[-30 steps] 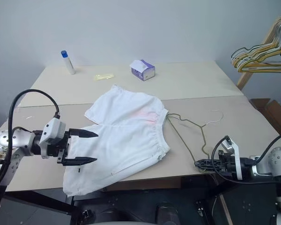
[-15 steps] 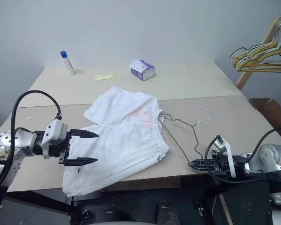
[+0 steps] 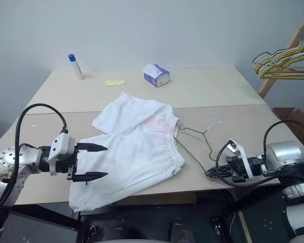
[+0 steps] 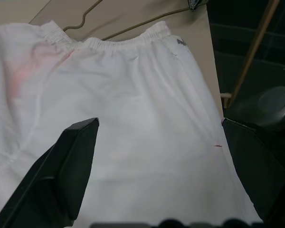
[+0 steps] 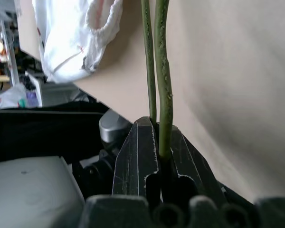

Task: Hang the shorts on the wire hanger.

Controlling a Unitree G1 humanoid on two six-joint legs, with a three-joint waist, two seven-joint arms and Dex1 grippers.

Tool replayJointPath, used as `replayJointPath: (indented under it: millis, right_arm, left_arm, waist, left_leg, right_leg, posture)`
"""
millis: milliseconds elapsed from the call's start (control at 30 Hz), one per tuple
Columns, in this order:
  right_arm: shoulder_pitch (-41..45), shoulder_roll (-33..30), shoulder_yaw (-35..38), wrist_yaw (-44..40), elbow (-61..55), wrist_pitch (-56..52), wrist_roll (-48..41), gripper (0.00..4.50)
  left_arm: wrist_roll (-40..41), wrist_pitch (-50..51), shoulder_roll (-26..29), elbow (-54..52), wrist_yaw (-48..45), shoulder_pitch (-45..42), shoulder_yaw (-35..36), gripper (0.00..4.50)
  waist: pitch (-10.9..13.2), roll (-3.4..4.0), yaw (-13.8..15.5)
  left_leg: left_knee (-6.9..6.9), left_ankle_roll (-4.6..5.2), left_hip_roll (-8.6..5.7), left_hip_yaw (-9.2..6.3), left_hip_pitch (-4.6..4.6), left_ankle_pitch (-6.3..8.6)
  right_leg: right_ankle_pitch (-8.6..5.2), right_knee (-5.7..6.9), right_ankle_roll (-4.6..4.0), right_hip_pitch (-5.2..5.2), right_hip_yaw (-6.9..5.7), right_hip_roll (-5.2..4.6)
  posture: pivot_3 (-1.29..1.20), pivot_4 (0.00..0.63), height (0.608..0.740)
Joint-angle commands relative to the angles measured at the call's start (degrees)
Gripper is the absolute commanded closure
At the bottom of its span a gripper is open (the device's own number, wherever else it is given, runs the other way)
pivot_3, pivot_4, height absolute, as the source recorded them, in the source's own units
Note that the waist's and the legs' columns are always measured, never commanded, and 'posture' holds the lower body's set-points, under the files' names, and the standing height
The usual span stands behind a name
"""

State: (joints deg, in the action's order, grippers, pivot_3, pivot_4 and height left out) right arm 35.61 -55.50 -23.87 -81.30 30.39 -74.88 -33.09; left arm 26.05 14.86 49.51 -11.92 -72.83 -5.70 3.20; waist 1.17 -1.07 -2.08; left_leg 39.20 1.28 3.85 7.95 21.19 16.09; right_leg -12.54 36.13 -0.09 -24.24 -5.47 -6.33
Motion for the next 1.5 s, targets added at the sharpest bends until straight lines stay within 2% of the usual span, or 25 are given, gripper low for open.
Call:
replayJointPath:
  millis: [33, 233, 500, 700, 833, 933, 1000, 1100, 1233, 1333, 1500]
  right_arm:
    - [6.2, 1.0, -2.5, -5.8, 7.2, 5.0, 4.9, 4.5]
    - [16.8, 8.2, -4.8, -10.2, 23.6, 12.2, 13.5, 4.5]
    - [21.0, 14.2, -4.1, -11.2, 34.4, 18.0, 20.3, 4.5]
    - [25.3, 16.2, 6.4, -1.7, 41.2, 20.9, 20.8, 4.5]
    - [26.2, 16.5, 10.9, -0.3, 41.7, 21.7, 21.5, 4.5]
    - [24.2, 16.6, 11.8, 0.9, 36.7, 29.0, 23.1, 4.5]
    - [20.1, 16.7, 13.2, 4.3, 27.8, 38.2, 23.7, 4.5]
    - [14.6, 16.8, 15.3, 7.3, 16.1, 45.4, 23.7, 4.5]
    - [9.4, 16.6, 14.7, 10.6, 2.3, 49.5, 25.2, 4.5]
    - [8.9, 17.1, 13.9, 12.6, -4.7, 48.4, 26.2, 4.5]
    - [9.9, 17.6, 10.0, 14.5, -12.9, 50.2, 30.5, 4.5]
  left_arm:
    - [-0.1, -1.3, -0.5, -1.4, 0.6, -0.9, 0.2, 0.02]
    - [-1.1, -1.7, -1.3, -0.6, 1.0, -1.5, -0.6, 0.02]
    - [-2.1, -2.6, -1.2, 0.2, 1.3, -0.5, -0.1, 0.02]
    - [-2.3, -2.7, -1.9, 0.9, 2.0, -1.8, -0.6, 0.02]
    - [-2.6, -3.0, -2.3, 1.3, 2.0, -2.3, -1.1, 0.02]
    - [-2.5, -3.1, -2.4, 1.5, 2.0, -2.8, -1.0, 0.02]
    - [-2.6, -3.6, -2.8, 2.9, 2.9, -4.5, -0.2, 0.02]
    - [-2.0, -4.1, -3.5, 5.4, 4.1, -7.8, 1.5, 0.02]
    - [2.3, -2.7, -2.6, 7.8, 2.7, -14.2, 5.7, 0.02]
    - [5.7, -1.1, -1.8, 10.7, 1.8, -21.2, 8.6, 0.02]
    - [4.9, -2.9, -0.9, 18.4, -0.4, -33.1, 8.4, 0.02]
  waist:
    - [0.0, 0.01, -0.1]
    - [0.0, 0.02, -0.3]
    - [0.0, 0.05, 0.7]
    - [0.0, 0.09, 1.0]
    - [0.0, 0.1, 1.1]
    - [0.0, 0.11, 1.1]
    - [0.0, 0.12, 1.1]
    - [0.0, 0.15, 1.1]
    - [0.0, 0.16, 0.8]
    - [0.0, 0.16, 0.2]
    - [0.0, 0.15, -0.5]
  left_leg:
    - [0.01, 0.0, 0.01, 0.0, -0.01, 0.0]
    - [0.01, -0.09, 0.02, 0.04, 0.02, -0.05]
    - [0.02, -0.26, 0.0, 0.2, 0.1, -0.15]
    - [0.02, -0.26, 0.02, 0.24, 0.05, -0.15]
    - [0.02, -0.31, 0.02, 0.3, 0.09, -0.18]
    - [0.02, -0.39, 0.02, 0.34, 0.1, -0.22]
    - [0.01, -0.37, 0.02, 0.33, 0.1, -0.21]
    - [0.01, -0.41, 0.04, 0.32, 0.1, -0.23]
    - [0.02, -0.64, 0.04, 0.32, 0.17, -0.37]
    - [0.02, -0.64, 0.03, 0.33, 0.19, -0.37]
    - [0.03, -0.66, 0.0, 0.29, 0.15, -0.38]
  right_leg:
    - [0.0, 0.01, 0.0, 0.0, 0.0, 0.0]
    - [0.02, 0.06, -0.04, -0.04, 0.0, 0.04]
    - [0.03, 0.06, -0.05, -0.07, -0.05, 0.03]
    - [0.03, 0.12, -0.06, -0.06, -0.04, 0.04]
    - [0.03, 0.1, -0.06, -0.08, -0.05, 0.04]
    - [0.03, 0.09, -0.06, -0.08, -0.06, 0.04]
    - [0.03, 0.1, -0.06, -0.1, -0.04, 0.03]
    - [0.03, 0.11, -0.05, -0.08, -0.09, 0.03]
    - [0.03, 0.11, -0.05, -0.12, -0.13, 0.04]
    - [0.03, 0.09, -0.05, -0.13, -0.12, 0.03]
    - [0.03, 0.09, -0.04, -0.05, -0.17, 0.04]
  posture:
    - [0.02, 0.0, 0.74]
    - [0.03, 0.0, 0.74]
    - [0.05, 0.0, 0.74]
    - [0.04, 0.0, 0.74]
    - [0.03, 0.0, 0.74]
    - [0.02, 0.0, 0.74]
    - [0.01, 0.0, 0.74]
    - [0.0, 0.0, 0.74]
    - [-0.01, 0.0, 0.74]
    - [-0.02, 0.0, 0.74]
    - [-0.01, 0.0, 0.74]
